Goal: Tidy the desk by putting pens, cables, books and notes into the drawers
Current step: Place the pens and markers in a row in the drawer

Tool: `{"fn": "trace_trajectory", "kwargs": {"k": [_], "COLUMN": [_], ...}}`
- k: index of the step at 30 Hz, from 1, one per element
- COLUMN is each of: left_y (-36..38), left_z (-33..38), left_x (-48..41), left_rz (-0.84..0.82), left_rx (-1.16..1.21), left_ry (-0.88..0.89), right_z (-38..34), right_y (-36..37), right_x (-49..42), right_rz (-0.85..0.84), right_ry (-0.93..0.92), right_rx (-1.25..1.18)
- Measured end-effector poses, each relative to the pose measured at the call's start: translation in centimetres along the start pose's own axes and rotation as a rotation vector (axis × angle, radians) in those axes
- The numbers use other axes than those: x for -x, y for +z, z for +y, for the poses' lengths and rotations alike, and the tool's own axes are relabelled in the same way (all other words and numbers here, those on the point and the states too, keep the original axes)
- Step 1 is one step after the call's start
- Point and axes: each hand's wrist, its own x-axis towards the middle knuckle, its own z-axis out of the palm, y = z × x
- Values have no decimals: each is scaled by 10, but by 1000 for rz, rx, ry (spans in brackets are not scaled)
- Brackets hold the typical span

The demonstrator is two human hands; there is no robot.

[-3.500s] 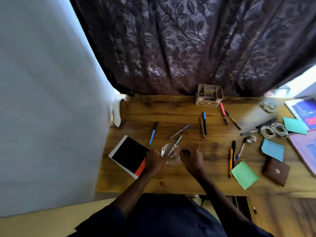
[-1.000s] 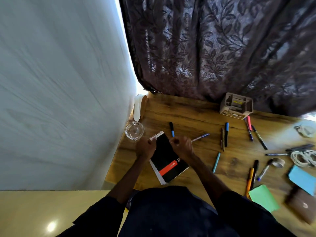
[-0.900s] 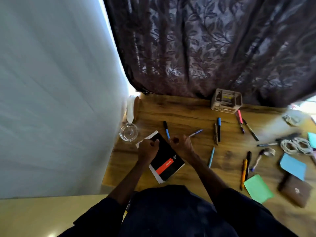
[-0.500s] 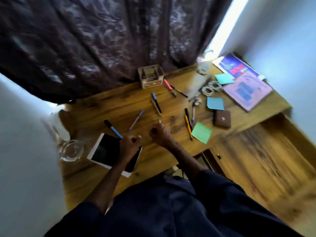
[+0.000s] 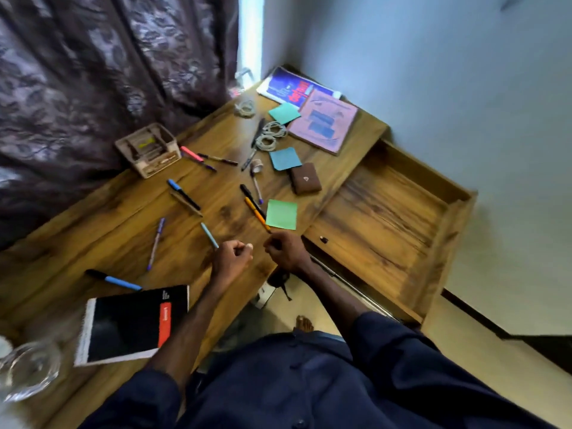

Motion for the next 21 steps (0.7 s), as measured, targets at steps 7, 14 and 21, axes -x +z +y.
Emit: {"fn": "trace_trajectory", "kwargs": {"k": [7, 14, 21], "left_y": [39, 84, 123], "left_z": [14, 65, 86], "left_x": [-18, -14, -3], "left_rz": [-72, -111, -92], "left_rx": [-33, -132, -154], "left_ry": [94, 167, 175], "right_z": [36, 70, 103], "right_y": [-27, -59, -87], "right_x": [27, 45, 51], "right_rz": [54, 154, 120], "right_ry": [54, 69, 19], "right_rx": [-16, -20, -24]}}
